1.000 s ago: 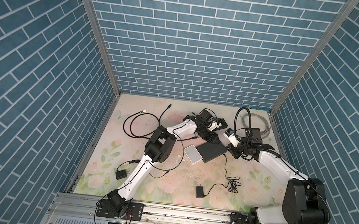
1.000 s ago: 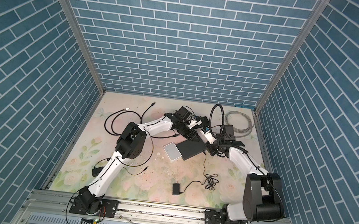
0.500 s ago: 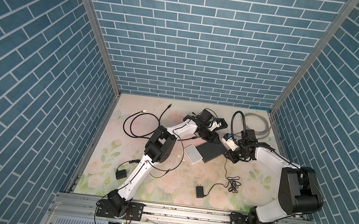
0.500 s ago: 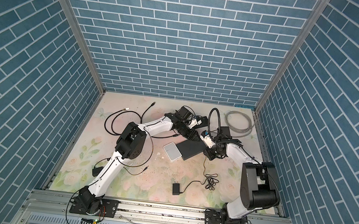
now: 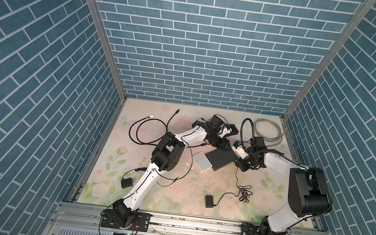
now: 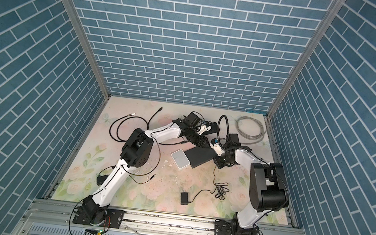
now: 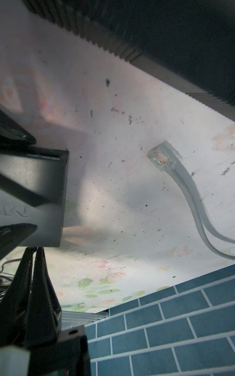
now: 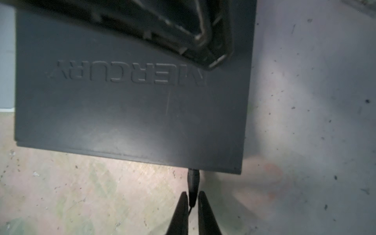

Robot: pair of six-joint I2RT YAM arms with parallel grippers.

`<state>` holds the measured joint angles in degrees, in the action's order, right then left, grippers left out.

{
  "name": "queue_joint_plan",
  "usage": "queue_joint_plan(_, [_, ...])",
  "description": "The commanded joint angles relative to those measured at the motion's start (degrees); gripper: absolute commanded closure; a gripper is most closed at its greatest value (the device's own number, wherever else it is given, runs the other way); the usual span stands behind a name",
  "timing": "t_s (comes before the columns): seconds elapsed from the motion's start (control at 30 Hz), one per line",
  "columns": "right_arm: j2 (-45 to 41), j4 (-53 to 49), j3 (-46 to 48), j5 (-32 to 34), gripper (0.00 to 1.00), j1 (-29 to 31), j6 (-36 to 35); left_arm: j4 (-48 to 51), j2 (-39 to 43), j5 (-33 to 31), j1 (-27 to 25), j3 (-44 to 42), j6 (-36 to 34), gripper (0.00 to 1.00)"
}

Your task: Insert the plug into the switch port

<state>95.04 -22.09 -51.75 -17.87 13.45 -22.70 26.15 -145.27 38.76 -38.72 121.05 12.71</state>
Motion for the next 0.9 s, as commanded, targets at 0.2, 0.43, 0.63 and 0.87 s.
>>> queue_joint_plan(0.2, [1.6, 1.5, -1.8, 3.7, 0.92, 0.5, 1.6, -2.8, 3.2, 2.1, -0.7, -6.1, 5.2, 0.40])
queue_joint_plan(0.43, [1.9, 6.1, -0.4, 5.6, 1.00, 0.8, 3.6, -1.2, 2.8, 3.3, -1.5, -6.5, 3.8, 0.40])
queue_joint_plan(0.63, [0.4, 14.4, 2.3, 6.2, 1.00, 2.7, 3.0, 0.8, 1.7, 4.6, -2.9, -5.5, 1.4, 0.41])
queue_joint_plan(0.87, [0.0, 13.8, 2.3, 5.7, 1.00, 4.0, -1.2, 5.9, 0.6, 0.4, -3.0, -2.2, -2.3, 0.41])
